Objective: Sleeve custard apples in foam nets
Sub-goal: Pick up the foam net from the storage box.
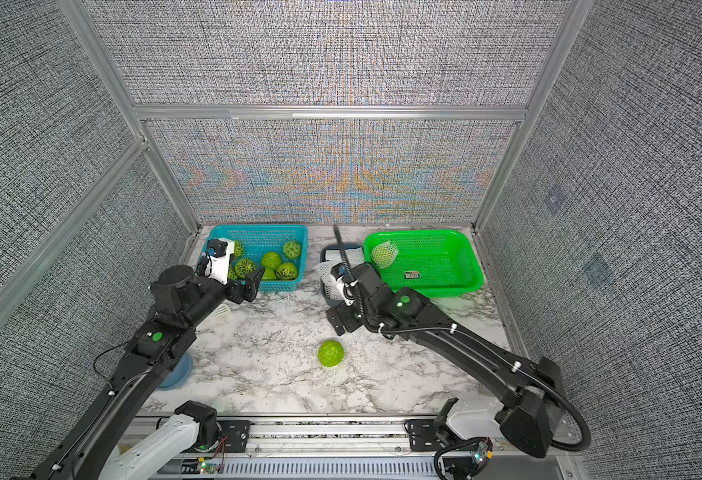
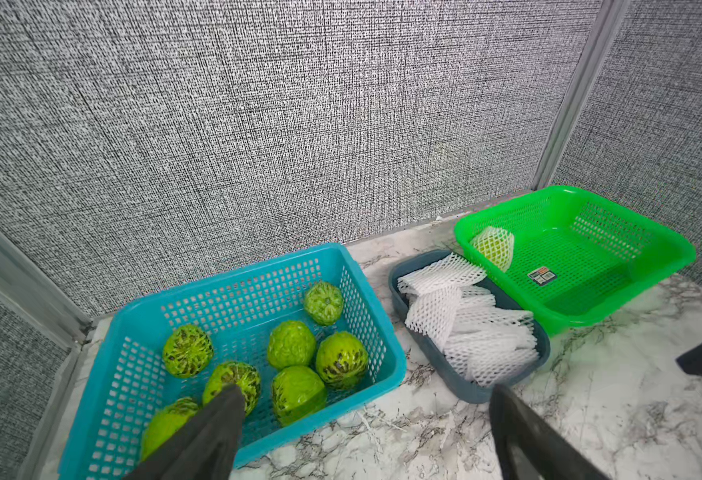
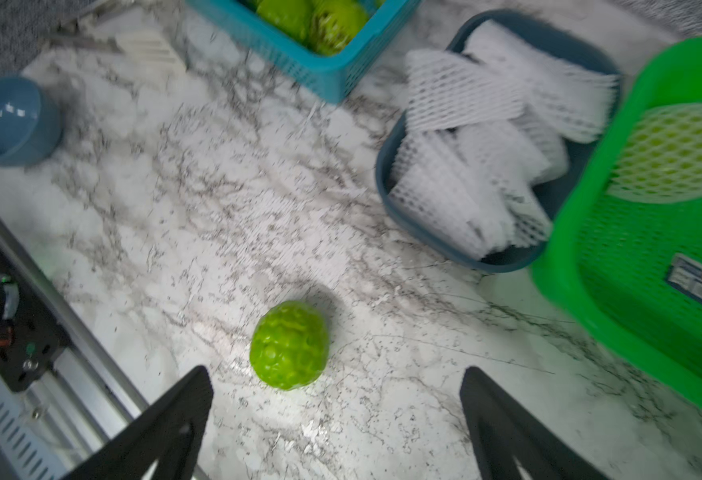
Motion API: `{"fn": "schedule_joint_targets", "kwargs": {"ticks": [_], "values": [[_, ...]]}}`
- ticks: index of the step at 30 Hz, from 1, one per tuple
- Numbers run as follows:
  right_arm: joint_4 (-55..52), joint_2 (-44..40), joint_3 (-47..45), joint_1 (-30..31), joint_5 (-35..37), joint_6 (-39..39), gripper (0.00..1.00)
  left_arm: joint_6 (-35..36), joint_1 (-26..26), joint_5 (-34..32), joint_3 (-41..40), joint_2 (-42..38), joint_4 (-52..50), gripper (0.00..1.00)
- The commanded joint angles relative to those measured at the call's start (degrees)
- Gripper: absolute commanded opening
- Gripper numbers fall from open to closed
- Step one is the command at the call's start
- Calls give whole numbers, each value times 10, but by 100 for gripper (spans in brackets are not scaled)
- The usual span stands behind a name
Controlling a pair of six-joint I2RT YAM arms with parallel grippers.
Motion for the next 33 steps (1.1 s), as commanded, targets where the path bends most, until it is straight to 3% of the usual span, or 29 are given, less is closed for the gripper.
{"fn": "schedule_joint_targets", "kwargs": {"ticks": [1,11,21,33], "values": [[88,-52,-25,-44,17,46,93,-69,1,27,33,50,-31,91],[193,-119,-108,-110,58,52,93,-256,-10,119,113,244,-12,81],[235,-89,-142,-125,45,24,93,-359,-84,86,279,445,-91,75],[285,-110,-198,-157,21,17,93,-480,-117,72,333,566,-79,75]]}}
